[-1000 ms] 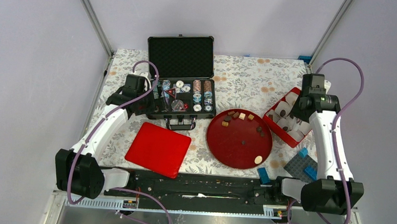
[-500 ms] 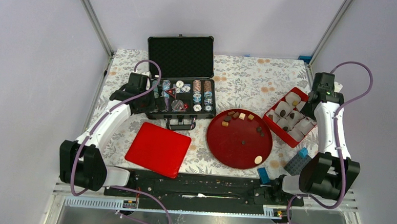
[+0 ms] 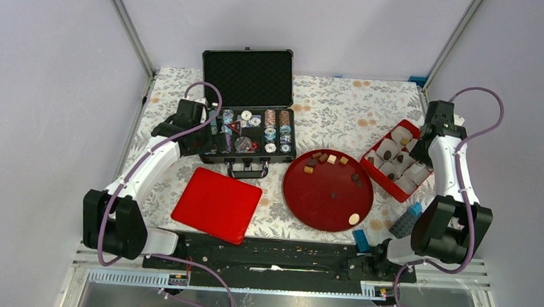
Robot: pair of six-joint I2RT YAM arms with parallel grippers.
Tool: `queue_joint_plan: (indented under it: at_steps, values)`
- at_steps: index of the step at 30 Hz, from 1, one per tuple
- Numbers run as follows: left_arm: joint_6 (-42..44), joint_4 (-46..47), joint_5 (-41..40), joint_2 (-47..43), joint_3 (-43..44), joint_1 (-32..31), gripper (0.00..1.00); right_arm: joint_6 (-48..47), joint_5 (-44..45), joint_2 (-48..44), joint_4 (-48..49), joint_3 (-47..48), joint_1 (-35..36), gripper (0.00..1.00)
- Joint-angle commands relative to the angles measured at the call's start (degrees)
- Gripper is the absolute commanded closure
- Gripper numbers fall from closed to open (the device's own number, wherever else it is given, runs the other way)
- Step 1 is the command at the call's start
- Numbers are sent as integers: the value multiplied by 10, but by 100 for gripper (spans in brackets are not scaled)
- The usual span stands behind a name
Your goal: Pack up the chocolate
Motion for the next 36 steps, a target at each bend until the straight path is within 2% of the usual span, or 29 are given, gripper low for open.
queue_joint_plan:
  at_steps: [1, 16, 19, 23, 28, 33, 36]
  values:
    - [7, 8, -10, 1, 26, -2, 1, -3, 18, 12, 25, 9, -4, 63]
    - [9, 9, -11, 6, 25, -2, 1, -5, 28, 23, 25, 19, -4, 50]
    - [9, 8, -11, 4, 24, -2, 1, -5, 29, 23, 25, 22, -5, 50]
    - [10, 8, -12, 2, 27, -2, 1, -6, 24, 7, 24, 27, -5, 60]
    - [5, 8, 1, -3, 27, -2, 1, -12, -1, -40, 8, 49, -5, 82]
    - [-3, 8, 16, -19, 19, -2, 1, -9, -61, -85, -26, 80, 1, 84]
    - [-9, 8, 21, -30, 17, -2, 1, -11, -78, -113, -52, 90, 43, 83]
